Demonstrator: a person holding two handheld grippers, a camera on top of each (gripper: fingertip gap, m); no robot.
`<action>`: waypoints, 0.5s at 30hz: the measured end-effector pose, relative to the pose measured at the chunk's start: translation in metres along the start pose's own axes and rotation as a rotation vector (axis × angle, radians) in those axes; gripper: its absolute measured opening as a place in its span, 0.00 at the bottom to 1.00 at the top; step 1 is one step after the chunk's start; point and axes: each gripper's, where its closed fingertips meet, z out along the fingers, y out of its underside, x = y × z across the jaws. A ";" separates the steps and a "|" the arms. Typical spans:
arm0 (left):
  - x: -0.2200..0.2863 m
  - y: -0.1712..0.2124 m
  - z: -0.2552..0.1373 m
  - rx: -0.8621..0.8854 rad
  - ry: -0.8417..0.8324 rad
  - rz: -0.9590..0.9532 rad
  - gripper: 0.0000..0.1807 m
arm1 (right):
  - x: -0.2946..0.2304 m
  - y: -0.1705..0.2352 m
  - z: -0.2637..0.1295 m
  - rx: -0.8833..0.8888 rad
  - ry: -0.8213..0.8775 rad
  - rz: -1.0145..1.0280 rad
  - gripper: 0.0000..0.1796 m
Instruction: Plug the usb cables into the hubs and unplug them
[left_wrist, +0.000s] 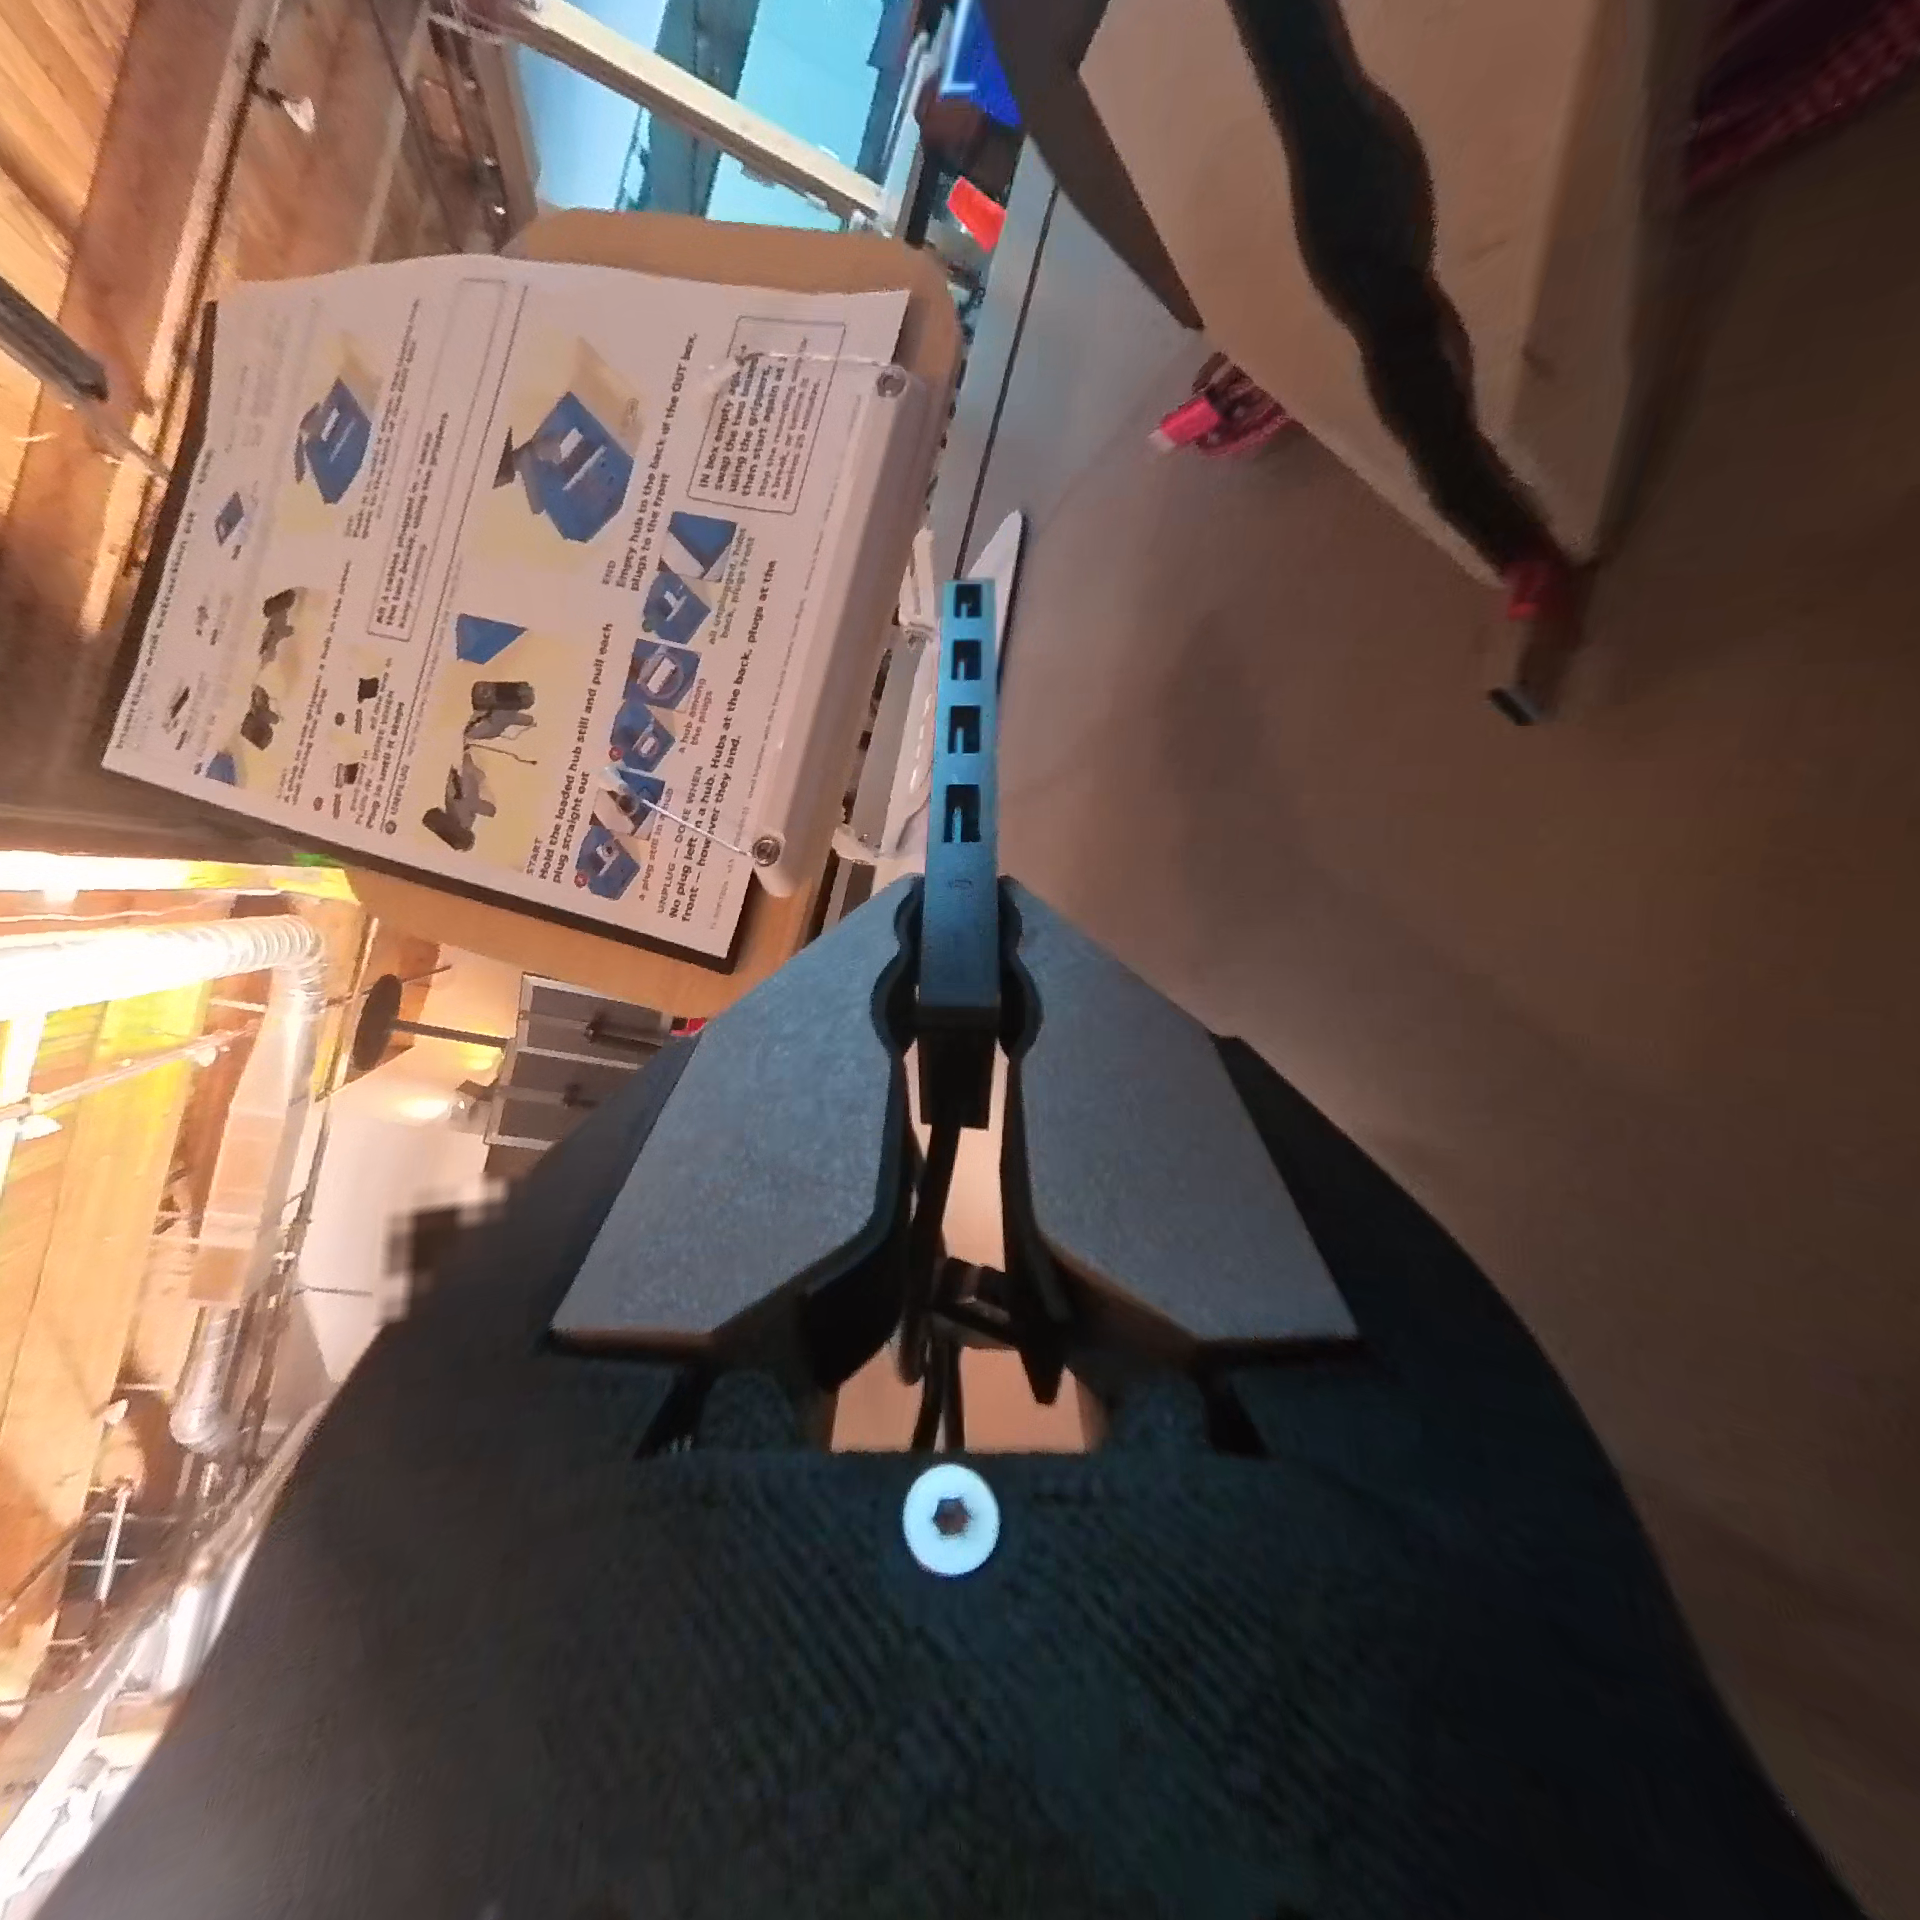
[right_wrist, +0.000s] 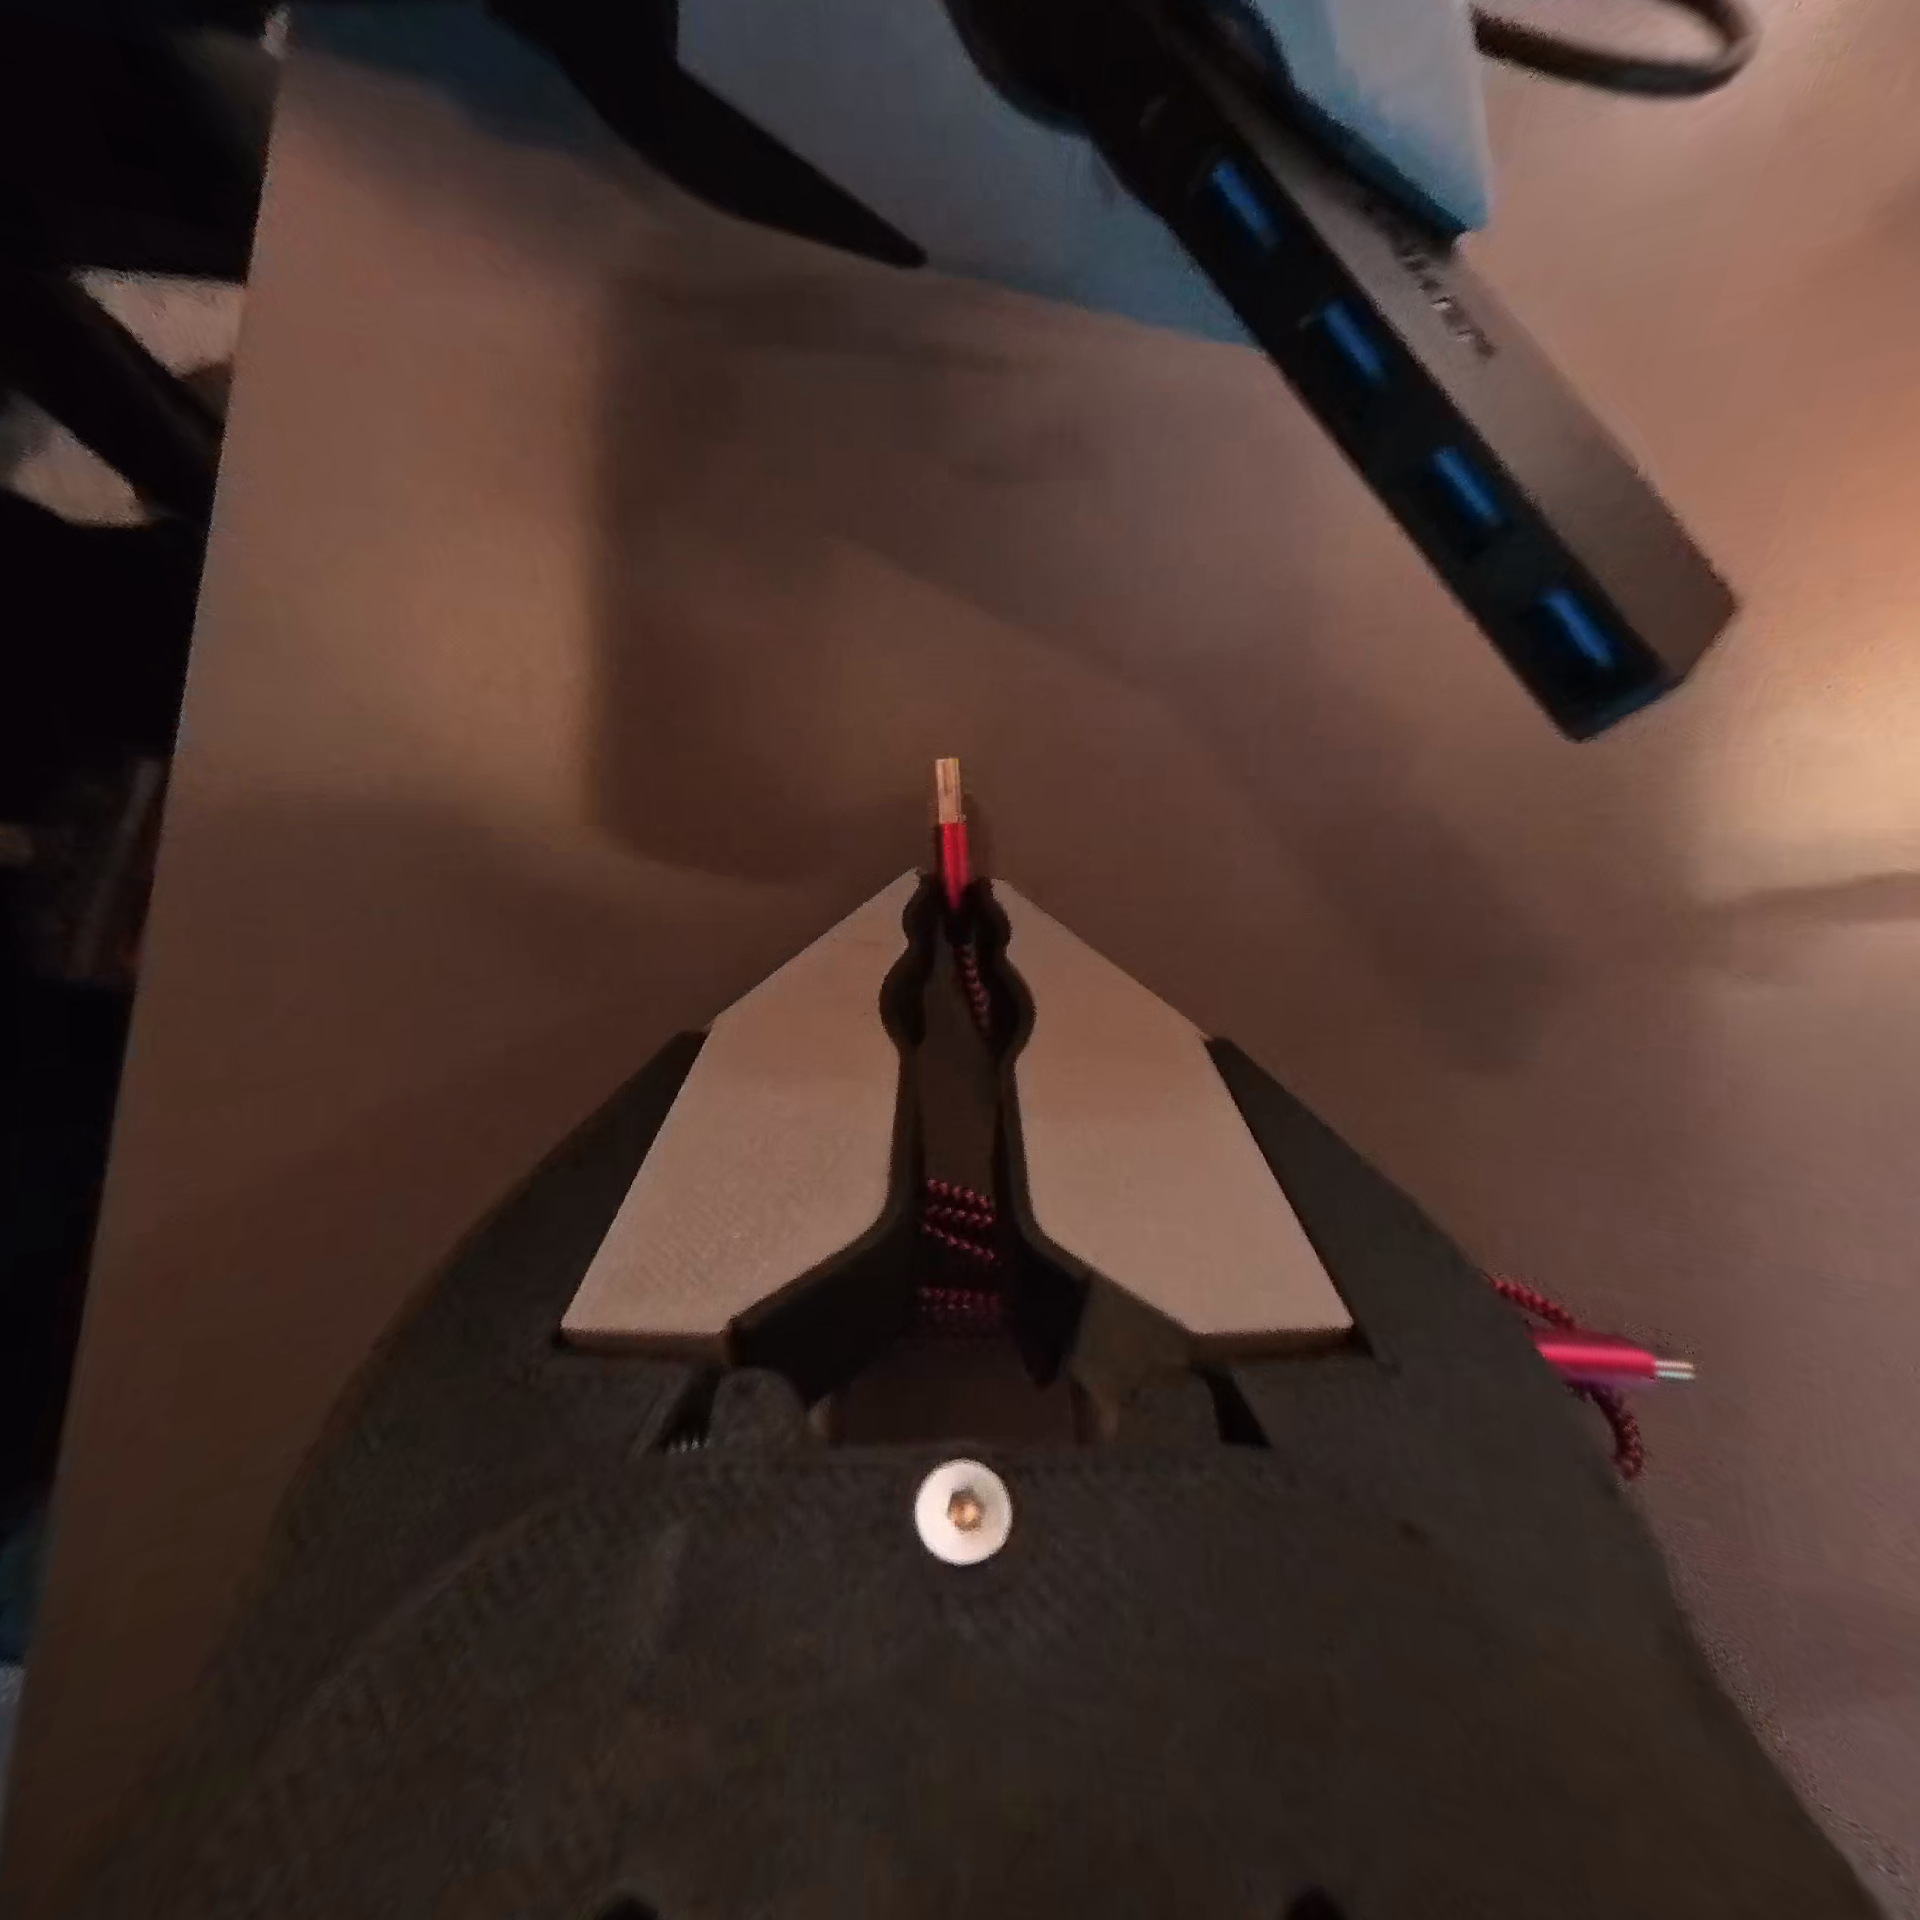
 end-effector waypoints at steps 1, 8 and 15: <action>0.002 -0.002 0.000 0.008 0.004 0.011 0.05 | 0.001 -0.001 -0.001 0.022 0.008 0.022 0.03; -0.001 -0.008 -0.001 0.009 -0.055 0.086 0.05 | 0.006 -0.010 -0.014 0.191 -0.055 0.278 0.03; -0.006 -0.015 0.005 0.011 -0.166 0.258 0.05 | -0.009 -0.048 -0.048 0.505 -0.366 0.553 0.02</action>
